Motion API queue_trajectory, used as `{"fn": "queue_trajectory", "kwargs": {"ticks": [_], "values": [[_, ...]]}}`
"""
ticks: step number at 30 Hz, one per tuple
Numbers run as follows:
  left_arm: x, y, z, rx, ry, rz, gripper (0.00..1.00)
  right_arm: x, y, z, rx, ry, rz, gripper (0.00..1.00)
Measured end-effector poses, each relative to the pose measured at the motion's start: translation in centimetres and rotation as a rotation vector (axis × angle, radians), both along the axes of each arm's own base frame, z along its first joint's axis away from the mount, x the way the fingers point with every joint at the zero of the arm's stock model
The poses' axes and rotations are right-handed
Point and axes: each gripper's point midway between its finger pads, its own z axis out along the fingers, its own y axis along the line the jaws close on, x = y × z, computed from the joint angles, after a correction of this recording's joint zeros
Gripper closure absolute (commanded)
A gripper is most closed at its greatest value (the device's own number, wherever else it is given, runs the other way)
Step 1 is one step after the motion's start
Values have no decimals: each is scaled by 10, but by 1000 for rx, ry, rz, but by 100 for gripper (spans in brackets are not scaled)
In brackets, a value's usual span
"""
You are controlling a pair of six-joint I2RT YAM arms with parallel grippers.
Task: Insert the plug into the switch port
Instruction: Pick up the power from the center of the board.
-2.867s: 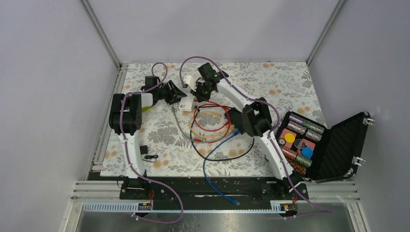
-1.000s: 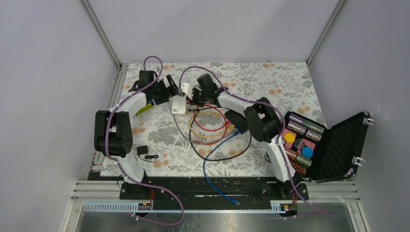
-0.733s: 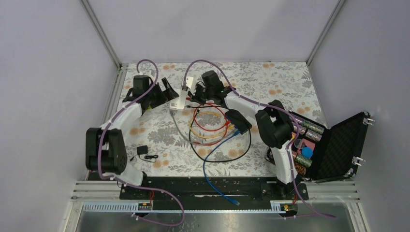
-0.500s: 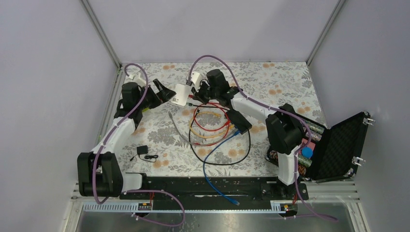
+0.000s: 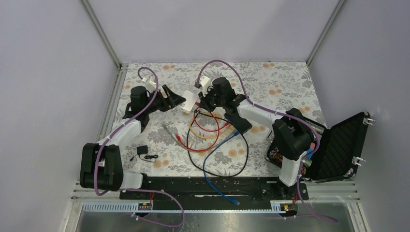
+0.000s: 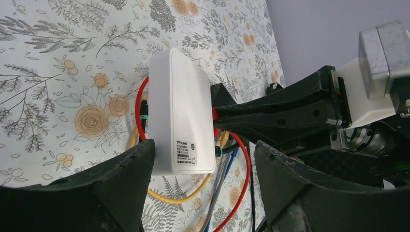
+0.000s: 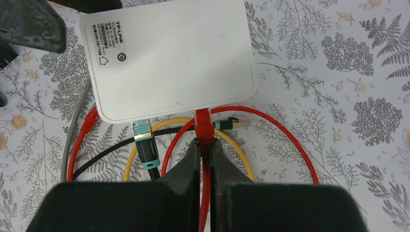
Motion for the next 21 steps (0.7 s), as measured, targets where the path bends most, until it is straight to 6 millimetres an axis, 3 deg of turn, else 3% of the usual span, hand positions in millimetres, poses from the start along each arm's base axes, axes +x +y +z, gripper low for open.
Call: {"fn": "queue_trajectory", "kwargs": {"ticks": [2, 5, 10, 12, 13, 14, 16, 21], "values": [[-1, -4, 0, 2, -4, -8, 28, 0, -2, 0, 4, 11, -23, 100], [-1, -9, 1, 3, -16, -16, 47, -4, -6, -1, 9, 31, -45, 100], [4, -13, 0, -7, -25, -14, 66, -9, -11, -8, 7, 62, -70, 99], [5, -16, 0, -22, -21, -21, 68, -9, -11, -9, 11, 69, -78, 99], [4, -20, 0, -30, -15, -31, 65, -8, -10, -8, 15, 68, -83, 100], [3, -25, -2, -38, -7, -46, 51, -8, -10, -6, 21, 66, -85, 100], [0, -32, -5, -47, 7, -68, 35, -6, -9, -2, 32, 59, -94, 100], [-5, -37, -9, -28, 19, -76, 20, -8, -17, 0, 41, 40, -131, 100]]}}
